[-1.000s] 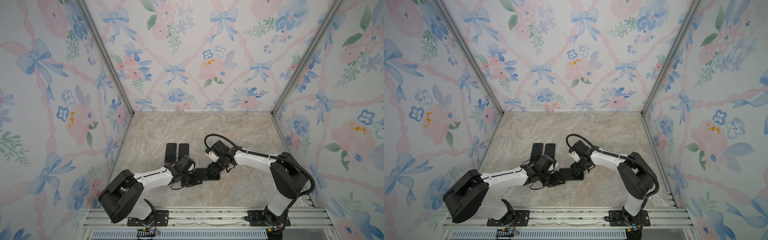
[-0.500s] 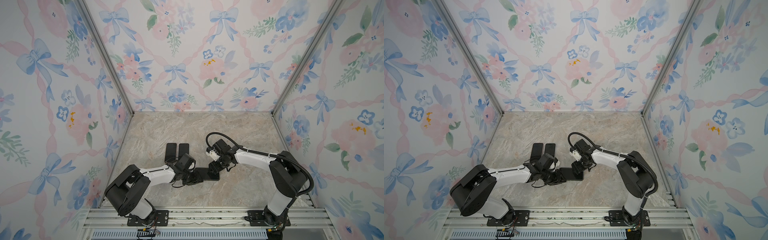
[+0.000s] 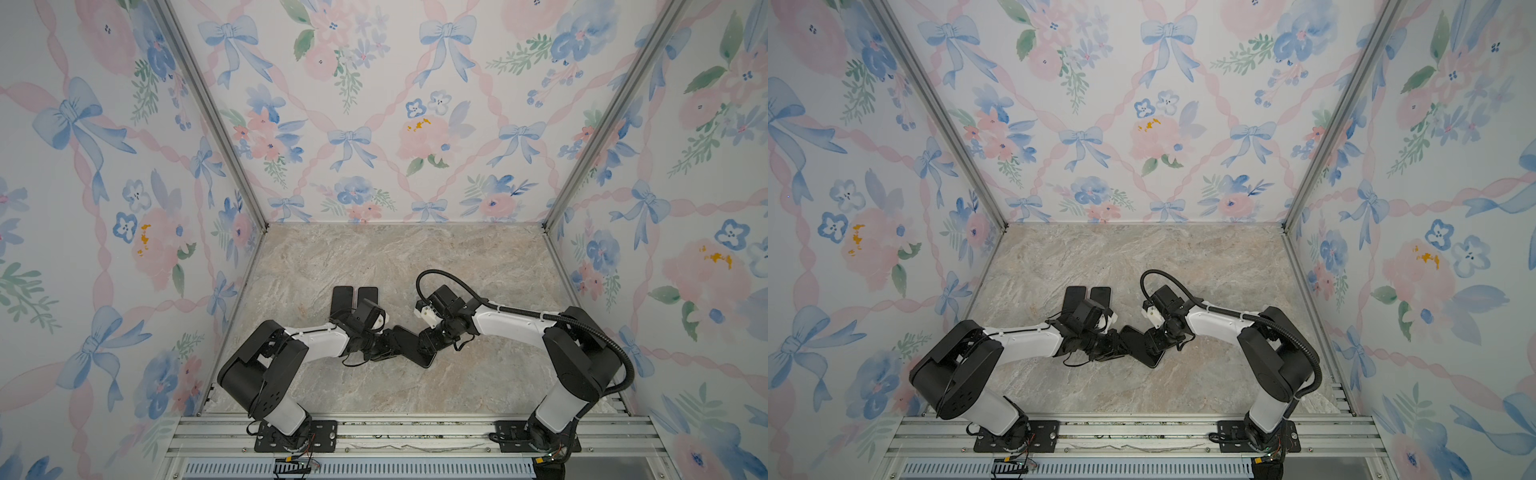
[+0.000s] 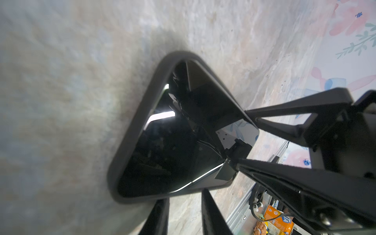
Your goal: Put the phone into the phone case
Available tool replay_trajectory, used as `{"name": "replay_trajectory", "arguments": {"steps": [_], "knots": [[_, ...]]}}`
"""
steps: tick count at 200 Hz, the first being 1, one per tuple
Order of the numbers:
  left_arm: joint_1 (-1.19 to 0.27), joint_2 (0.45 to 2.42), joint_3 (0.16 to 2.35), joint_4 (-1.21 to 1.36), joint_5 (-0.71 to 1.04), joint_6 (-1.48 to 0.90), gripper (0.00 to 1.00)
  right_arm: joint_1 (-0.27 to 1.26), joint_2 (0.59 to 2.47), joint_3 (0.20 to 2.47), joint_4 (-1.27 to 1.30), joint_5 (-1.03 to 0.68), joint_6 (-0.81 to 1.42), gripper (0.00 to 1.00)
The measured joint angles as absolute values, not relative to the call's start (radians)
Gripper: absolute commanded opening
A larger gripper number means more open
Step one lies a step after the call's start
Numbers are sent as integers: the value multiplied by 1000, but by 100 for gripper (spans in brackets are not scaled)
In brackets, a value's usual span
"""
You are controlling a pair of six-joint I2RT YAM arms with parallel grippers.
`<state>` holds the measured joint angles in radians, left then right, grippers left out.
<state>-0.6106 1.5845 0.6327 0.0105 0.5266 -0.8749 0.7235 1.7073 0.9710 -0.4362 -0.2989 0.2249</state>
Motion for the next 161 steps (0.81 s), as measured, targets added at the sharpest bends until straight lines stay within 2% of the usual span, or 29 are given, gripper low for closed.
{"name": "replay_trajectory", "arguments": {"steps": [161], "knots": [[-542, 1785, 835, 47, 567, -797, 27, 743, 1611, 860, -376, -277, 498, 55]]}}
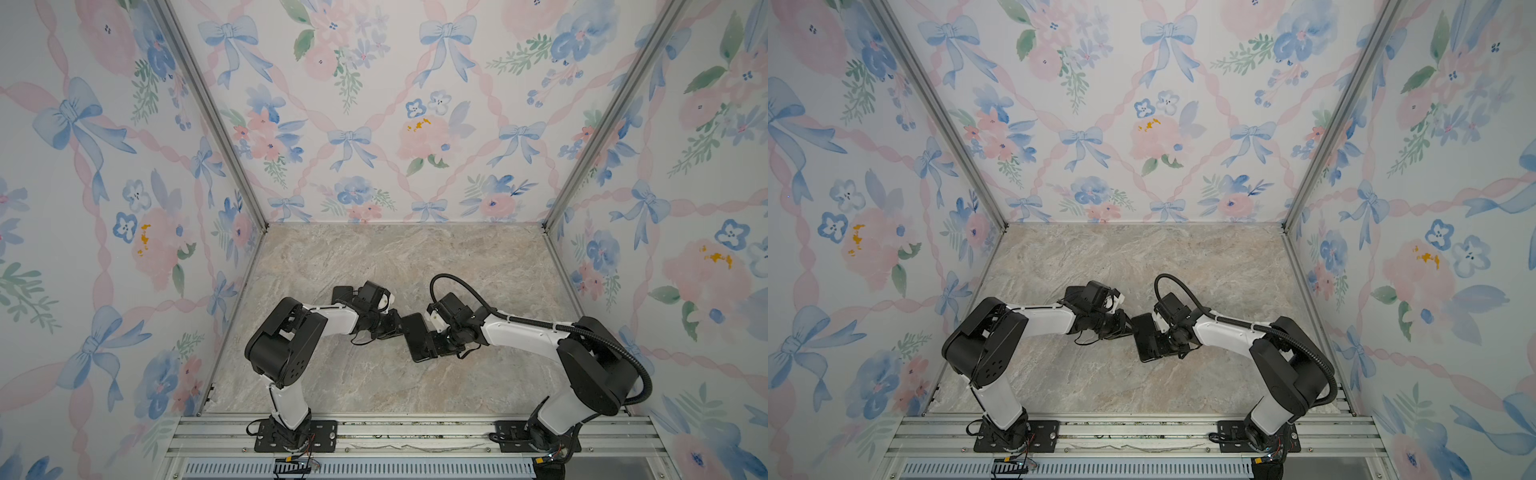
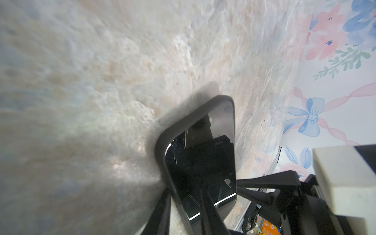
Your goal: Put the phone into the phone case
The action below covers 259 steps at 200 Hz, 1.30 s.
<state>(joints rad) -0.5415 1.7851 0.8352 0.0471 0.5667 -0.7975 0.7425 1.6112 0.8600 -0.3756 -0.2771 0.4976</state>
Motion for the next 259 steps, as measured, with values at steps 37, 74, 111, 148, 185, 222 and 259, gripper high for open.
{"name": "replay_trajectory", "arguments": {"steps": [37, 74, 111, 148, 185, 222, 259], "knots": [[-542, 1789, 840, 47, 569, -792, 29, 742, 1598, 860, -388, -282, 577, 53], [-543, 1782, 830, 59, 582, -792, 36, 743, 1551, 859, -413, -283, 625, 53], [-563, 1697, 729, 64, 600, -802, 39, 747, 1470, 859, -488, -208, 558, 45], [-623, 1685, 707, 66, 619, -832, 37, 739, 1467, 850, -466, -216, 484, 34], [-636, 1684, 682, 109, 638, -865, 36, 719, 1504, 825, -427, -255, 451, 28], [-642, 1684, 675, 127, 637, -877, 35, 694, 1517, 794, -402, -282, 440, 21], [-648, 1692, 675, 137, 645, -879, 34, 690, 1531, 782, -374, -305, 441, 17]]}}
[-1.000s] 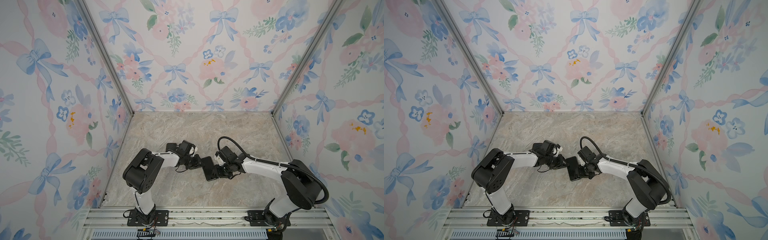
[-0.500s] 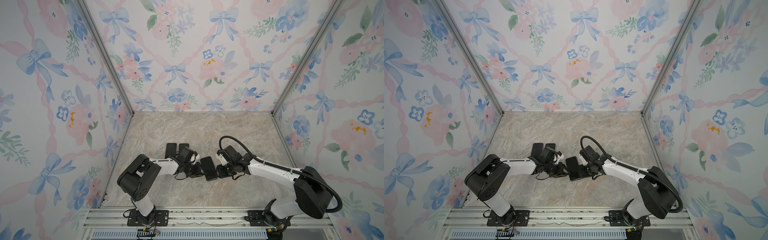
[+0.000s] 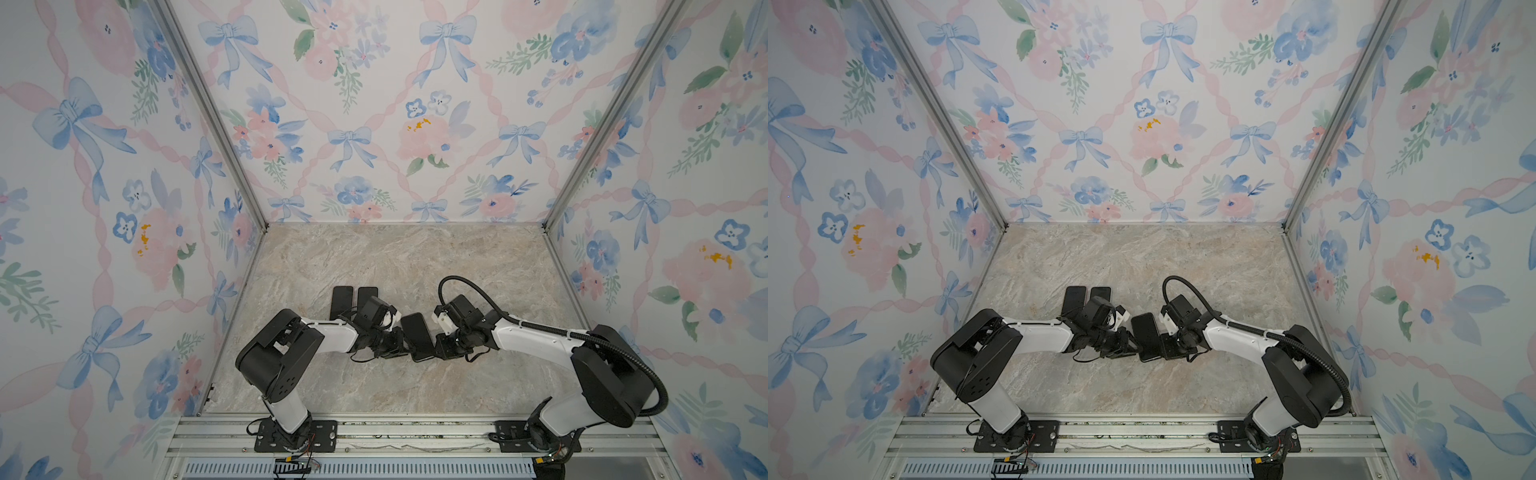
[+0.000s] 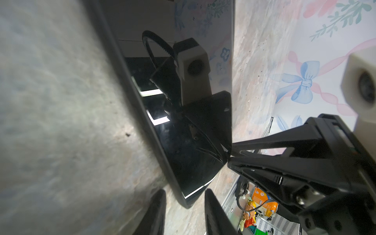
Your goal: Put the phone into the phone case
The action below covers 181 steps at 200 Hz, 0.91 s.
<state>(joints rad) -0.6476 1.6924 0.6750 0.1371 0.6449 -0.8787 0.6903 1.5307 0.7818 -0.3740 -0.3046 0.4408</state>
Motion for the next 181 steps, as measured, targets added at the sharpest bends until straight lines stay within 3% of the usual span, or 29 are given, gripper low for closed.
{"name": "replay_trajectory", "arguments": {"steps": [181], "knots": [[-643, 1721, 675, 183, 682, -896, 32, 673, 1552, 778, -347, -363, 456, 12]]}}
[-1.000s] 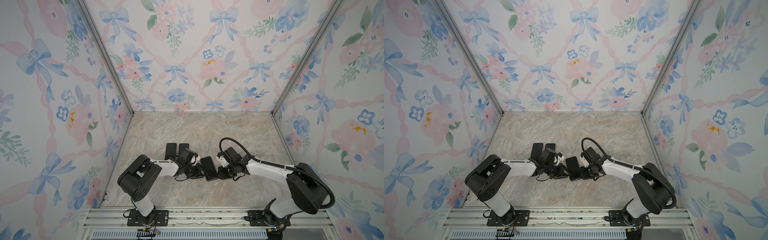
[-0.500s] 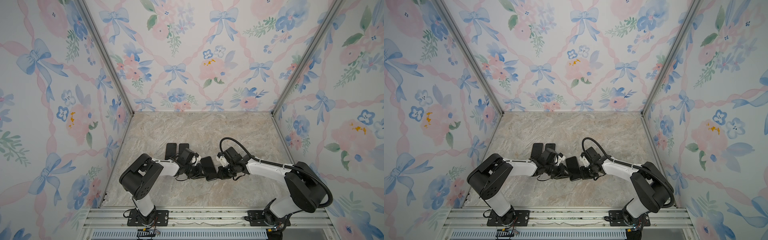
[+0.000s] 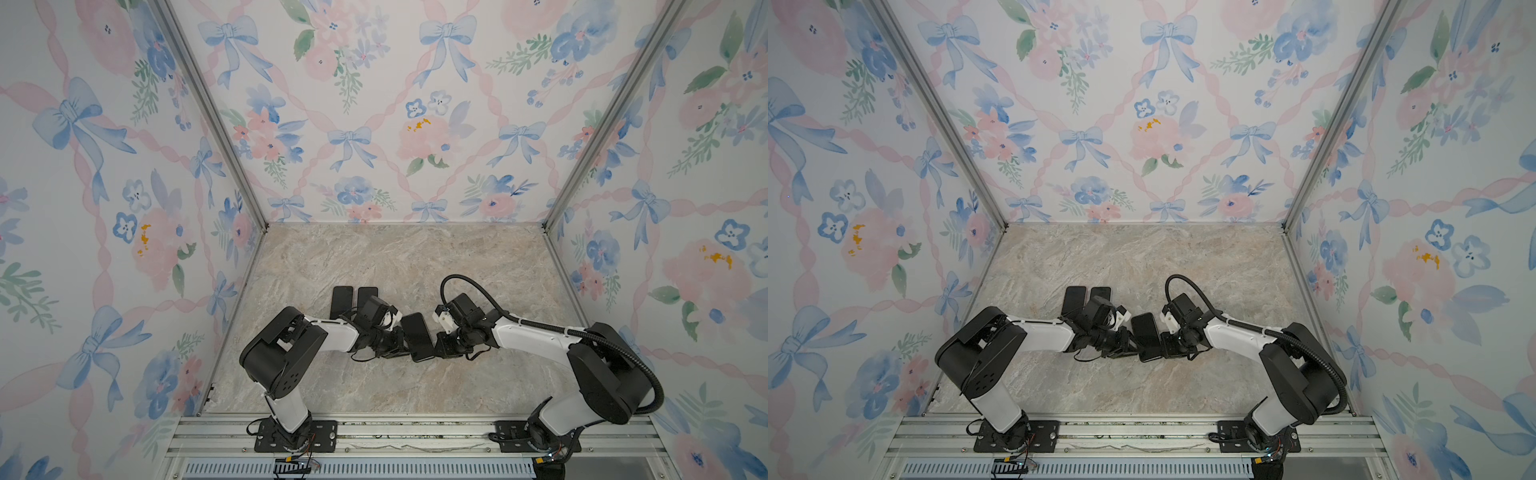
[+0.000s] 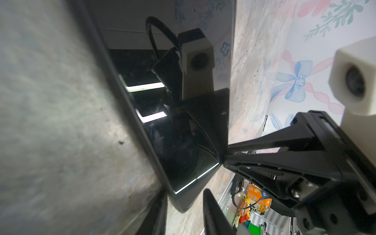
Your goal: Put the phone into the phone case
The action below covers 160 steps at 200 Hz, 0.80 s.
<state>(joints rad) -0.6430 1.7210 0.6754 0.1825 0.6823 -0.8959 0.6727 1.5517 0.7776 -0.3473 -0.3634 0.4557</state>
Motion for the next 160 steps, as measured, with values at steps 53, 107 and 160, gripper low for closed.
{"name": "replay_trajectory", "arguments": {"steps": [53, 107, 160], "knots": [[-641, 1724, 675, 186, 690, -900, 32, 673, 1558, 785, -357, -360, 456, 11], [-641, 1724, 675, 186, 690, -903, 32, 675, 1565, 789, -362, -356, 461, 10], [-641, 1724, 675, 186, 690, -903, 32, 678, 1586, 808, -384, -348, 464, 9]]}}
